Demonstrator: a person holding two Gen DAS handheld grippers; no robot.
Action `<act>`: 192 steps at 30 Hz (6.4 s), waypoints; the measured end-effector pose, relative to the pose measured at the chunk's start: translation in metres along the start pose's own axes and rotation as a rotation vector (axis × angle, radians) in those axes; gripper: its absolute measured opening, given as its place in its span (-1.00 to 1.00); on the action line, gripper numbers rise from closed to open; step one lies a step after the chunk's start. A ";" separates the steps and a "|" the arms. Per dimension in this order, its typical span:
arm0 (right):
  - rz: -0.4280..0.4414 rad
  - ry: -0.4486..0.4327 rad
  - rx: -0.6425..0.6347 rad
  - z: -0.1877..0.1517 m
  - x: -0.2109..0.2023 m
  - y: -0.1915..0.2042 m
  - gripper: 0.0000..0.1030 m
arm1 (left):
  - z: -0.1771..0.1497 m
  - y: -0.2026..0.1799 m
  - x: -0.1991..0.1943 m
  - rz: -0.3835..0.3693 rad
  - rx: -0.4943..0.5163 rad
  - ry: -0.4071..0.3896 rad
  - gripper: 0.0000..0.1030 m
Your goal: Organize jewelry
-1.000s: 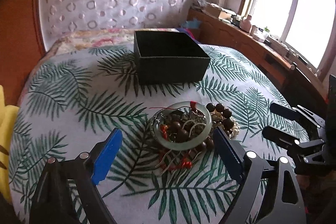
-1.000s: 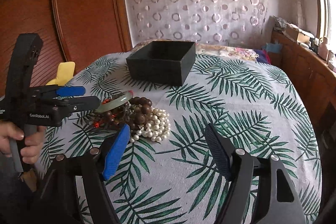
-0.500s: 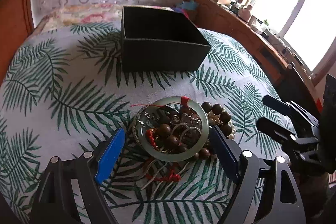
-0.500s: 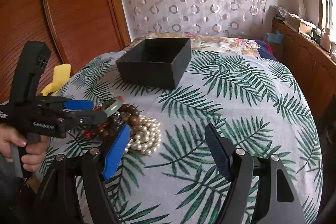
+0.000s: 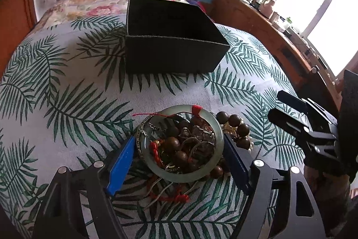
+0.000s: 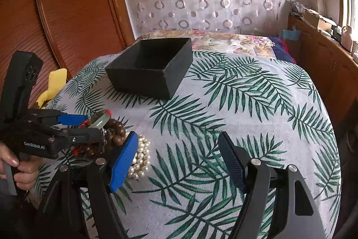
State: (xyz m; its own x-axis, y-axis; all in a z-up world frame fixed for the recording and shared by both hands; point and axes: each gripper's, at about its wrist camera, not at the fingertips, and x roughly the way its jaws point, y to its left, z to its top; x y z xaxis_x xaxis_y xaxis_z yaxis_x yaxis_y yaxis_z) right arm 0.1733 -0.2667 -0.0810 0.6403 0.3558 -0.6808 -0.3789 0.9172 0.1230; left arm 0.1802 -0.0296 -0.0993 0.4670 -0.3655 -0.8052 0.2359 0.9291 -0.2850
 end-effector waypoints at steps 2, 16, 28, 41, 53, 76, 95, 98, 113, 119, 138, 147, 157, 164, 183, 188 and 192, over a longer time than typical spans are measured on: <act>-0.001 -0.001 0.003 0.002 0.002 -0.002 0.48 | 0.001 -0.001 -0.002 0.000 0.018 -0.003 0.42; -0.012 0.002 0.001 0.005 0.007 -0.002 0.48 | 0.016 0.034 -0.001 0.035 0.035 0.019 0.36; -0.022 0.006 -0.024 0.006 0.007 0.007 0.48 | 0.016 0.025 -0.008 0.075 0.085 -0.040 0.30; 0.113 0.073 -0.099 0.016 0.028 0.049 0.11 | 0.012 0.026 -0.052 0.115 0.087 -0.157 0.31; 0.141 0.178 -0.225 0.018 0.048 0.088 -0.56 | -0.003 0.045 -0.067 0.113 0.030 -0.194 0.31; 0.208 0.020 -0.224 0.063 0.000 0.082 -0.73 | 0.011 0.036 -0.072 0.100 0.053 -0.248 0.31; 0.132 -0.117 -0.273 0.121 -0.029 0.064 -0.73 | 0.059 0.016 -0.061 0.110 0.123 -0.291 0.31; 0.111 -0.139 -0.275 0.133 -0.031 0.056 -0.73 | 0.073 0.010 -0.050 0.107 0.139 -0.288 0.31; 0.109 -0.142 -0.274 0.169 -0.006 0.035 -0.73 | 0.103 0.003 0.005 0.138 0.136 -0.226 0.32; 0.120 -0.112 -0.270 0.169 0.018 0.035 -0.73 | 0.102 0.006 0.001 0.132 0.118 -0.241 0.47; 0.047 -0.007 -0.239 0.162 0.098 0.030 -0.72 | 0.078 0.025 -0.040 0.178 0.077 -0.308 0.68; 0.015 -0.026 -0.222 0.156 0.084 0.031 -0.30 | 0.055 0.032 -0.055 0.202 0.057 -0.330 0.78; 0.040 -0.042 -0.167 0.102 0.032 0.024 -0.29 | 0.017 0.030 -0.074 0.211 0.041 -0.349 0.85; 0.083 0.025 -0.147 0.036 0.020 0.030 -0.29 | -0.017 0.021 -0.073 0.189 0.052 -0.338 0.85; 0.116 0.127 -0.159 0.002 0.036 0.048 -0.46 | -0.071 0.011 -0.084 0.186 0.062 -0.346 0.85; 0.125 0.133 -0.171 0.003 0.036 0.049 -0.73 | -0.074 0.018 -0.088 0.186 0.053 -0.354 0.85; 0.134 0.112 -0.184 0.004 0.029 0.050 -0.89 | -0.077 0.020 -0.086 0.183 0.045 -0.351 0.85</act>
State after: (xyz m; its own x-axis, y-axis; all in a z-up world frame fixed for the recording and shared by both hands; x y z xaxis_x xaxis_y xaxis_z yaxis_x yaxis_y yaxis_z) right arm 0.1751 -0.2097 -0.0917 0.5014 0.4407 -0.7445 -0.5772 0.8114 0.0915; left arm 0.0787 0.0250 -0.0759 0.7656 -0.1986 -0.6119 0.1550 0.9801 -0.1242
